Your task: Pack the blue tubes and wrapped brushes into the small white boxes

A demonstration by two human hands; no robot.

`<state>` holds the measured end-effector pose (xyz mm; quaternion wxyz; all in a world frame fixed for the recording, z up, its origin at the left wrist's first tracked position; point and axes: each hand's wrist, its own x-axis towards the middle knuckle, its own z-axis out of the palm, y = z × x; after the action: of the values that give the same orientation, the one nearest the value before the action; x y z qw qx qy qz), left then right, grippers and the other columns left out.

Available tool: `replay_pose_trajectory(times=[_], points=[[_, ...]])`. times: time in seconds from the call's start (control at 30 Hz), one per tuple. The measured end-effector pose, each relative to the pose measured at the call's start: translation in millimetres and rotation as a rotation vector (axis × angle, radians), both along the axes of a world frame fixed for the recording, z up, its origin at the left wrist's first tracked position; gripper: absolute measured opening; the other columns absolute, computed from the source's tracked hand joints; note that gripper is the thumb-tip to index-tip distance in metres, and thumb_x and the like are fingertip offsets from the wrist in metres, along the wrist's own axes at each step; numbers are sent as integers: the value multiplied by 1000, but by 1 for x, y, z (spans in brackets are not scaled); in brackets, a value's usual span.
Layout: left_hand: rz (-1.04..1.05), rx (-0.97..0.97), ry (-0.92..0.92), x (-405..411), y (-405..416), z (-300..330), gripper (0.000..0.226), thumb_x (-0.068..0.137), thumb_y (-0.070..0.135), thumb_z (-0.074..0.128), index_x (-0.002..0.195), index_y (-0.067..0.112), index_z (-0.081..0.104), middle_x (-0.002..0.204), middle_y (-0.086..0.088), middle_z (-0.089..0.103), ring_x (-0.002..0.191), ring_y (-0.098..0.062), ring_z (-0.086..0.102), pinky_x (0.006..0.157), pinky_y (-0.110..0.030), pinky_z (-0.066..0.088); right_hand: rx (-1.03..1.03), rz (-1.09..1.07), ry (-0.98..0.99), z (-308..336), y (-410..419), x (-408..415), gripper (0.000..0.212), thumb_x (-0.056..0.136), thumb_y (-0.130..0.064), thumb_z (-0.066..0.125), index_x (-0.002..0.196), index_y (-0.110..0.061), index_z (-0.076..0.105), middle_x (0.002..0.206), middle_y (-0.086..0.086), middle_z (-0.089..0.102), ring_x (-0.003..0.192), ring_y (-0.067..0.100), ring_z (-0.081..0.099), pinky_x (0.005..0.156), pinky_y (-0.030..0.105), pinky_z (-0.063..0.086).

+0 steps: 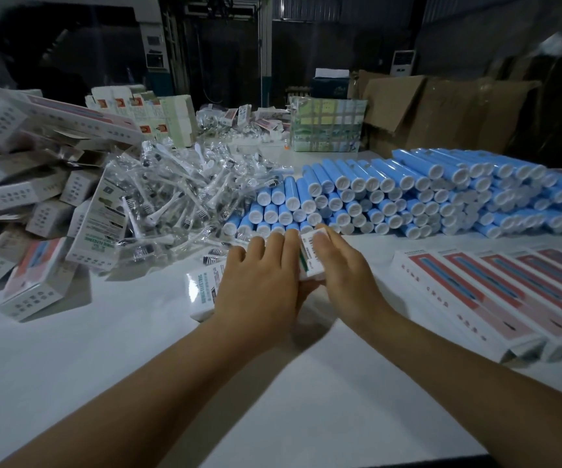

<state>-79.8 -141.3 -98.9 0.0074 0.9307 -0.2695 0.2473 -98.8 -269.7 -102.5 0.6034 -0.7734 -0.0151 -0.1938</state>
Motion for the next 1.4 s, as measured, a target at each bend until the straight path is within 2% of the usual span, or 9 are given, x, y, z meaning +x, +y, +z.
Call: replay_pose_trajectory(times=[0.1, 0.27, 0.4, 0.6, 0.8, 0.9, 1.07, 1.23, 1.4], points=[[0, -17, -34, 2, 4, 1, 72, 92, 56, 22, 134, 3, 47, 117, -12, 59, 96, -31, 57, 76, -42, 44, 531, 185, 123, 8, -2, 3, 37, 100, -34, 38, 99, -10, 67, 96, 16, 71, 90, 25, 66, 83, 40, 53], [-29, -42, -27, 1, 6, 1, 68, 88, 52, 35, 131, 2, 51, 114, -13, 62, 94, -32, 59, 76, -43, 45, 621, 251, 126, 8, -7, 6, 27, 102, -20, 38, 108, -8, 61, 90, 10, 71, 92, 22, 67, 83, 39, 54], [-37, -77, -32, 0, 8, 3, 67, 83, 51, 46, 129, 2, 53, 114, -14, 63, 95, -32, 60, 76, -43, 47, 568, 222, 90, 9, -10, 6, 26, 100, -10, 37, 114, -11, 59, 87, 5, 73, 89, 20, 68, 72, 31, 57], [-28, -76, -46, -1, 8, 3, 67, 82, 51, 47, 127, 2, 54, 111, -13, 64, 92, -32, 61, 75, -43, 48, 550, 175, 110, 7, -7, 7, 35, 101, -10, 35, 130, -16, 52, 95, 7, 71, 90, 18, 67, 75, 33, 57], [-15, -26, -55, 0, 6, 1, 68, 84, 51, 54, 132, 2, 50, 116, -14, 62, 96, -32, 59, 78, -44, 47, 536, 135, 119, 4, -6, 7, 35, 100, -9, 34, 126, -17, 56, 103, 10, 68, 93, 21, 66, 80, 37, 55], [-13, 10, -57, -2, 6, 1, 69, 86, 51, 55, 133, 1, 49, 115, -15, 62, 94, -32, 59, 78, -44, 47, 500, 70, 110, 3, -3, 6, 38, 99, -9, 35, 131, -19, 54, 107, 10, 67, 93, 19, 66, 71, 32, 55], [-33, 14, -106, -4, 7, 1, 67, 85, 50, 49, 128, 0, 54, 106, -14, 64, 86, -31, 60, 71, -42, 47, 556, 84, 122, 6, -7, 6, 39, 96, -6, 38, 129, -18, 56, 90, 6, 70, 78, 15, 69, 62, 29, 56], [-42, -24, -104, -5, 7, 1, 65, 83, 50, 59, 127, 2, 55, 108, -12, 64, 88, -30, 61, 72, -42, 47, 441, 55, 78, 4, -6, 4, 42, 99, -8, 35, 134, -23, 52, 113, 9, 64, 91, 17, 66, 63, 25, 54], [-58, -87, -93, -1, 7, 4, 66, 82, 50, 53, 126, 1, 55, 109, -14, 63, 89, -32, 60, 72, -42, 47, 452, 54, 63, 4, -5, 4, 40, 99, -5, 35, 132, -17, 55, 118, 13, 63, 103, 24, 64, 69, 29, 54]])
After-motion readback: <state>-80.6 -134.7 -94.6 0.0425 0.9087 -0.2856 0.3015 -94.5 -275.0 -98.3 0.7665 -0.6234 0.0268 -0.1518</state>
